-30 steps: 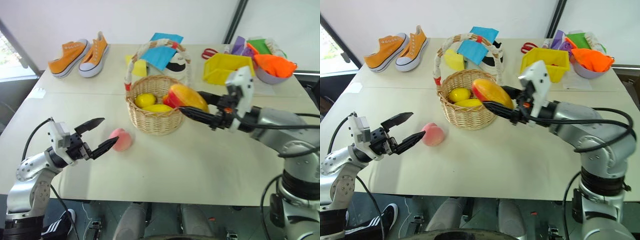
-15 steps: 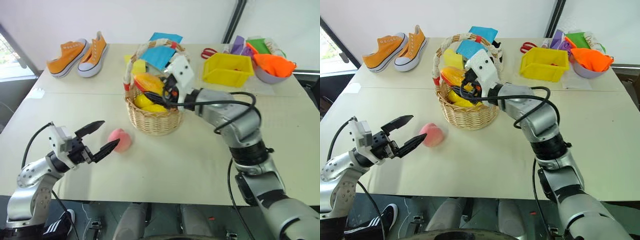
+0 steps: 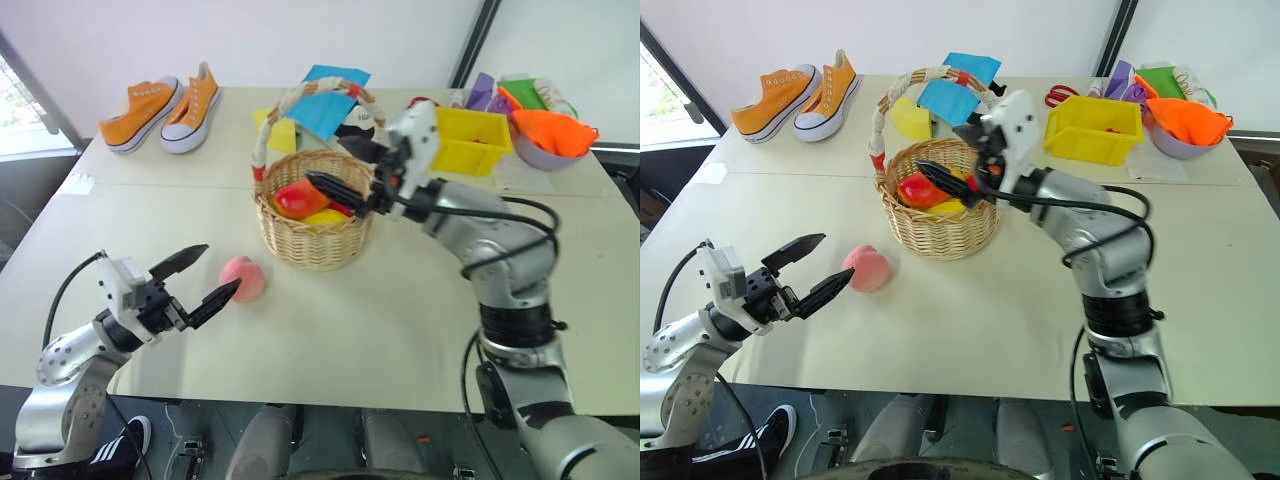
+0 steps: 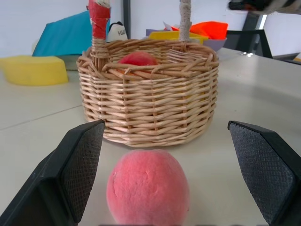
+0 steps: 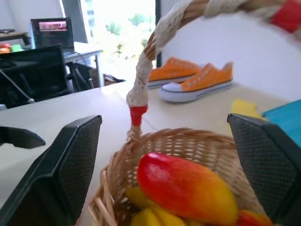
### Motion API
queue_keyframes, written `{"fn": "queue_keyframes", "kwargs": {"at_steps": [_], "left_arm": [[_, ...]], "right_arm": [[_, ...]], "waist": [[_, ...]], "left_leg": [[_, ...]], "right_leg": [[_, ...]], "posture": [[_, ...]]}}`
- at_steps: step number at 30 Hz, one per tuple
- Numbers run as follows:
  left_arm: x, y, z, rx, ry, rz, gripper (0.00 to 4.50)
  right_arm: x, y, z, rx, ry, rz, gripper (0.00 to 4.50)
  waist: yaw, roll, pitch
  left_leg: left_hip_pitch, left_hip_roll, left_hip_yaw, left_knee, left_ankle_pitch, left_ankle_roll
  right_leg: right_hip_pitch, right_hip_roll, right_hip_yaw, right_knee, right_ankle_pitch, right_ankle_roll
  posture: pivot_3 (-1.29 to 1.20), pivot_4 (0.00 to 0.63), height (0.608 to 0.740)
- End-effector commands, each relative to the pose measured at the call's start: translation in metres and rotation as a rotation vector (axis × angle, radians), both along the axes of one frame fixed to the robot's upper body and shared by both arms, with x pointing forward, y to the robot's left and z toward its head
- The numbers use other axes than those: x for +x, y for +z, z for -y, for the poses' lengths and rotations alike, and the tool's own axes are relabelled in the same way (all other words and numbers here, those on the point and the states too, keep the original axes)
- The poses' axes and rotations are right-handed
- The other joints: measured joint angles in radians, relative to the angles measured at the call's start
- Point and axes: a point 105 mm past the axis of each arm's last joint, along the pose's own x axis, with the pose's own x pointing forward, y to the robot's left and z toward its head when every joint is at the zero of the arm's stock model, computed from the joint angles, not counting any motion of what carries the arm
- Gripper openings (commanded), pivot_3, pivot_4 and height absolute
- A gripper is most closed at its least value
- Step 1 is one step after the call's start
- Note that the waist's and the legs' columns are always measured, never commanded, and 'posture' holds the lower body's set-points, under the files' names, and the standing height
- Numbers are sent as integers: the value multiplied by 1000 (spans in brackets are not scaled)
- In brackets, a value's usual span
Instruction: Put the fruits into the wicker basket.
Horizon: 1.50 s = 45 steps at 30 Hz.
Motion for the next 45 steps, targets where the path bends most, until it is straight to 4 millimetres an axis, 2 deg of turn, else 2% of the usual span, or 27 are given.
{"fn": "queue_keyframes", "kwargs": {"at_steps": [1, 3, 6, 9, 11, 14, 18, 25, 33, 35, 37, 38, 39, 43, 45], "left_arm": [[6, 2, -3, 27, 43, 1, 4500], [8, -2, 0, 16, 55, -31, 4500], [13, -9, 1, 12, 105, -56, 4500], [14, -14, 7, -10, 120, -80, 4500], [14, -18, 7, -15, 149, -111, 4500], [15, -21, 8, -16, 190, -133, 4500], [11, -29, 19, -22, 183, -188, 4500], [21, -41, 18, -27, 236, -290, 4500], [30, -55, 25, -4, 195, -365, 4500], [30, -64, 23, 51, 206, -384, 3957], [32, -64, 23, 31, 212, -373, 3353], [34, -61, 21, 32, 223, -345, 3214], [35, -58, 21, 47, 215, -306, 3214], [32, -38, 18, -92, 193, -243, 3214], [26, -33, 13, -40, 168, -190, 3214]], "right_arm": [[-29, -4, 24, -58, 30, 109, 4456], [-51, -16, 37, -43, 46, 88, 4456], [-74, -43, 54, -120, 24, 73, 4456], [-81, -60, 72, -164, -48, 72, 4456], [-81, -66, 76, -178, -66, 70, 4456], [-82, -69, 73, -188, -54, 89, 4456], [-80, -70, 68, -182, -37, 95, 4456], [-81, -74, 57, -210, 42, 90, 4456], [-75, -73, 50, -208, 54, 102, 4456], [-73, -71, 49, -210, 52, 113, 4500], [-71, -69, 48, -203, 49, 117, 4500], [-71, -69, 48, -201, 47, 119, 4500], [-70, -70, 48, -197, 42, 117, 4500], [-72, -77, 50, -202, 36, 97, 4500], [-73, -76, 50, -198, 36, 105, 4500]], "waist": [[0, 0, 0], [-2, 0, 0], [-3, 1, 0], [-5, 1, 0], [-6, 1, 0], [-3, 1, 0], [0, 0, 0], [1, 0, 0], [0, 0, 0], [0, 0, 0], [1, 1, -1], [1, 1, -1], [1, 1, -1], [2, 1, -1], [-1, 1, -1]], "left_leg": [[0, 0, 0, 0, 0, 0], [0, 0, 1, 0, 0, 0], [-1, 1, 1, -1, 0, 1], [0, 1, 1, 0, 0, 0], [1, 1, 1, 1, 0, 0], [1, 1, 1, 3, 0, 0], [0, 1, 1, 3, 0, 0], [0, 1, 1, 3, 0, 0], [0, 1, 1, 3, 0, 0], [0, 1, 1, 3, 0, 0], [0, 1, 0, 3, 0, 0], [1, 1, 1, 3, 0, 0], [1, 1, 1, 3, 0, 0], [1, 0, 1, 3, 0, 0], [0, 1, 0, 3, 0, 0]], "right_leg": [[0, 0, 0, 0, 0, 0], [0, 0, 1, 0, 0, 0], [1, 0, 1, 1, 0, 0], [2, 0, 1, 1, 0, 0], [2, 0, 1, 0, 0, 0], [2, 0, 1, 0, -1, -2], [2, 0, 1, 0, -1, -3], [2, 0, 1, 0, -1, -1], [2, 0, 0, 0, 0, -1], [2, 0, 1, 0, 0, -1], [2, 0, 0, 0, 0, -1], [2, 0, 0, 0, 0, -1], [2, 0, 1, 0, 0, -1], [2, 0, 0, 0, 0, -1], [2, 0, 0, 0, 0, -1]], "posture": [[0, 150, 740], [0, 150, 740], [0, 150, 740], [0, 150, 740], [0, 150, 740], [0, 150, 740], [0, 150, 740], [0, 150, 740], [0, 150, 740], [0, 150, 740], [0, 150, 740], [0, 150, 740], [0, 150, 740], [0, 150, 740], [0, 150, 740]]}}
